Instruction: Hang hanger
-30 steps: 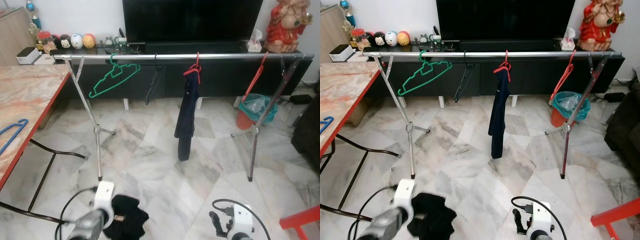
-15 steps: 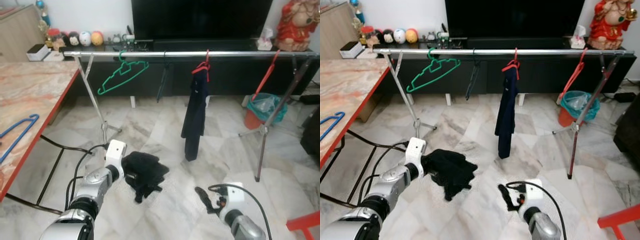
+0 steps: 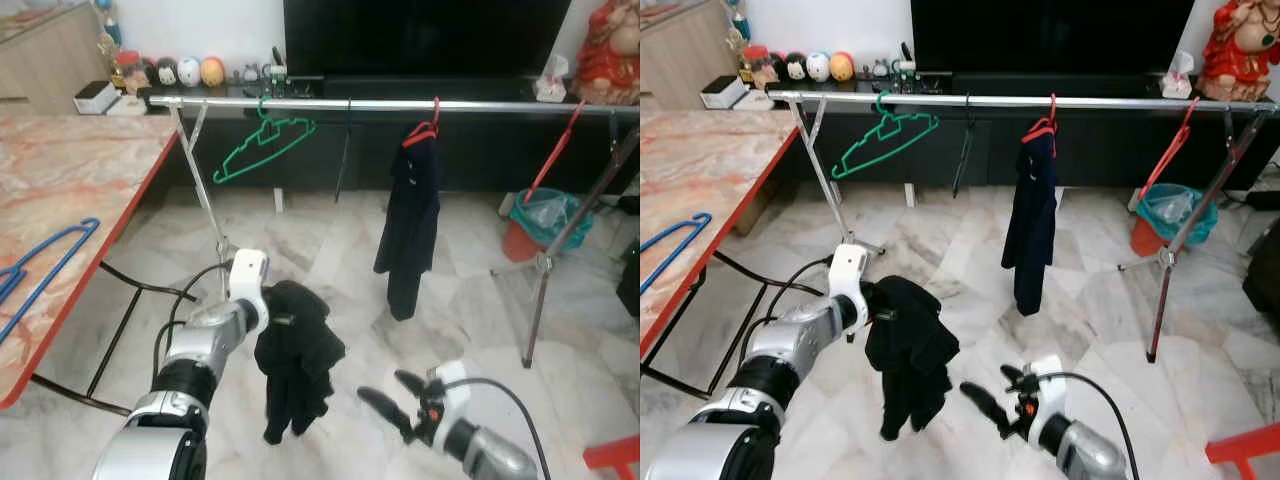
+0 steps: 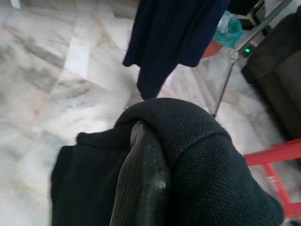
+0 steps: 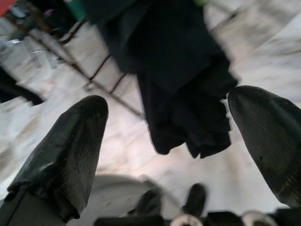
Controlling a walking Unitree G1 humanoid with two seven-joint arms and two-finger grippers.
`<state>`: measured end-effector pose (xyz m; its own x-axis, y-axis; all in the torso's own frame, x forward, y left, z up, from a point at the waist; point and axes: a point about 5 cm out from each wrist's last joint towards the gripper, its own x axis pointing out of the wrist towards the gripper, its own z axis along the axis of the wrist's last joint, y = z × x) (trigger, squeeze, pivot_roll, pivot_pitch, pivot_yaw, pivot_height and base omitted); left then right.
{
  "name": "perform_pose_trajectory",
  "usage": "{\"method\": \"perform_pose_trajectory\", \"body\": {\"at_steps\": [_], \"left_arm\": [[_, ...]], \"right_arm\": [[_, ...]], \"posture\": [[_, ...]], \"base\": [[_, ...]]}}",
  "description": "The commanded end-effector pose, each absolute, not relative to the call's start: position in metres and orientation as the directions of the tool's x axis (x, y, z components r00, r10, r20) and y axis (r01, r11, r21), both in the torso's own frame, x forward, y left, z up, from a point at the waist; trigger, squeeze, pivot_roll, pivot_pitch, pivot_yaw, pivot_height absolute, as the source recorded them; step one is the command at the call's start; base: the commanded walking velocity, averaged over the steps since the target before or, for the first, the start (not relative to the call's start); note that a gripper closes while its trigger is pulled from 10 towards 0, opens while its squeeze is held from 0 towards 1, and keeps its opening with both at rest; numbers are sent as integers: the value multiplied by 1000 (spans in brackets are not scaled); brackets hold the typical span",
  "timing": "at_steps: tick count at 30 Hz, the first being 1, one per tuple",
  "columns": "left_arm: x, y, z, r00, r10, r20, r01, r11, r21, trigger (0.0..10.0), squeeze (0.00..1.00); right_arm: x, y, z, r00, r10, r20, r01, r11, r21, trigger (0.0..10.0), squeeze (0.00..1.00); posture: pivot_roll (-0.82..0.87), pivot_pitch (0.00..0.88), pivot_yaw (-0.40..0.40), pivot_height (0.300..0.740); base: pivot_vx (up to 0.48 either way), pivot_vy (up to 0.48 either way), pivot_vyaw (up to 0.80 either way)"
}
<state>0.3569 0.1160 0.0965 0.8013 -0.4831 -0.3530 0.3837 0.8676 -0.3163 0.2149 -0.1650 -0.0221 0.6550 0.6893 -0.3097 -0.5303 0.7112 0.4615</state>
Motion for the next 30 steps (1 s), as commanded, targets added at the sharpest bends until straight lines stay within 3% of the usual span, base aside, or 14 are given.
{"method": "perform_pose_trajectory", "body": {"at_steps": [1,5,8,14,21,26,30], "left_arm": [[364,107,120,810,-496,-312,389,853,-348,10000,0],[365,98,131,804,-499,-324,374,847,-376,10000,0],[363,87,144,783,-523,-337,362,823,-437,10000,0],[356,71,159,738,-577,-348,392,788,-474,10000,0],[342,59,172,670,-639,-378,414,744,-525,10000,0],[330,48,180,583,-713,-390,458,685,-567,10000,0],[327,44,182,564,-728,-389,465,670,-579,10000,0]], "right_arm": [[213,-160,-22,633,712,-304,-544,689,480,10000,0],[203,-155,-28,599,739,-308,-536,656,531,10000,0],[197,-155,-34,598,713,-365,-512,691,511,10000,0],[204,-163,-38,683,596,-421,-434,796,422,10000,0],[222,-190,-37,822,308,-480,-224,948,225,10000,0],[234,-197,-29,888,189,-419,-132,978,162,10000,0],[240,-204,-23,917,104,-384,-50,988,148,10000,0]], "posture": [[-23,0,50,740],[-18,0,47,740],[-16,0,47,740],[-14,0,48,740],[-11,0,49,740],[-3,0,55,740],[-2,0,56,740]], "base": [[0,0,0],[0,0,0],[0,0,0],[0,0,0],[0,0,0],[0,0,0],[0,0,0]]}}
